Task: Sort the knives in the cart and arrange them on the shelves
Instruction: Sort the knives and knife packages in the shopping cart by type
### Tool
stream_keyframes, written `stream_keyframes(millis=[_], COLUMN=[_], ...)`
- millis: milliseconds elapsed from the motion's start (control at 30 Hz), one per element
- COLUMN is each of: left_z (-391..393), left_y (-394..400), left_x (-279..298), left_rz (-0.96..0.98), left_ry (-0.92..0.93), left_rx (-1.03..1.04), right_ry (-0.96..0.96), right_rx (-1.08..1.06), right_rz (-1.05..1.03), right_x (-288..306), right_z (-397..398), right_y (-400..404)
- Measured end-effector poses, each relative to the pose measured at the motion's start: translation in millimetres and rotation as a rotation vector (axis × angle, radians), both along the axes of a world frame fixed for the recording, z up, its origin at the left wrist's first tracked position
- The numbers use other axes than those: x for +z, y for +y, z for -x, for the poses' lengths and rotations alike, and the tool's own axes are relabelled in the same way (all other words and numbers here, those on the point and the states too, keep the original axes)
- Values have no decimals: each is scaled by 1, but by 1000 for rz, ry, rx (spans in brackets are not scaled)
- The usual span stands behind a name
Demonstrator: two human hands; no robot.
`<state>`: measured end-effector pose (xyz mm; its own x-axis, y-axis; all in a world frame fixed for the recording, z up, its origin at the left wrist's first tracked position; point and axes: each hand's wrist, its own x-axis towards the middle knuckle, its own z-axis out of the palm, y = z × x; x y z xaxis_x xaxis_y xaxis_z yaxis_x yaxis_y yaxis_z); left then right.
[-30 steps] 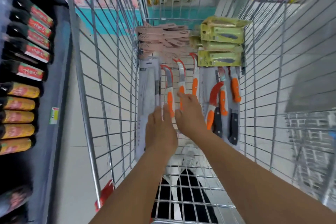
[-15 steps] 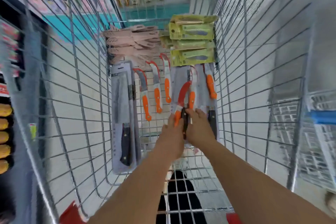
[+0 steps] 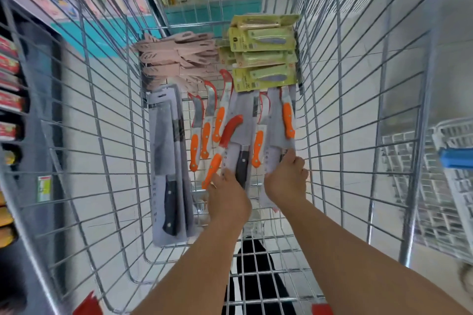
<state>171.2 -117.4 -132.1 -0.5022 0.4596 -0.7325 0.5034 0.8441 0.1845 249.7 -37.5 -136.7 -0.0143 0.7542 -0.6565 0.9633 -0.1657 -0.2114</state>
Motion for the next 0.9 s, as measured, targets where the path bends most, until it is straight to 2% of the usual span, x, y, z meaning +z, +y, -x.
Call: stream_keyframes(millis=[133, 300, 467, 567, 733, 900], left_z=[0, 5, 6, 7, 11, 15], left_y=[8, 9, 8, 8, 17, 10], left_x=[-3, -11, -7, 3, 31, 61], left_rz=[-16, -80, -229, -303, -387, -417], left_ry=[-13, -23, -216, -264, -348, -374], left_rx=[158, 234, 429, 454, 483, 468], right_ry=[-12, -75, -84, -82, 109, 103], right_rx=[-27, -6, 24, 19, -162, -129], right_rz=[20, 71, 71, 51, 25, 27], right_x=[-2, -7, -2, 9, 40, 71], right_z=[6, 1, -5, -3, 2, 3], right_y=[-6, -3, 4, 7, 11, 1])
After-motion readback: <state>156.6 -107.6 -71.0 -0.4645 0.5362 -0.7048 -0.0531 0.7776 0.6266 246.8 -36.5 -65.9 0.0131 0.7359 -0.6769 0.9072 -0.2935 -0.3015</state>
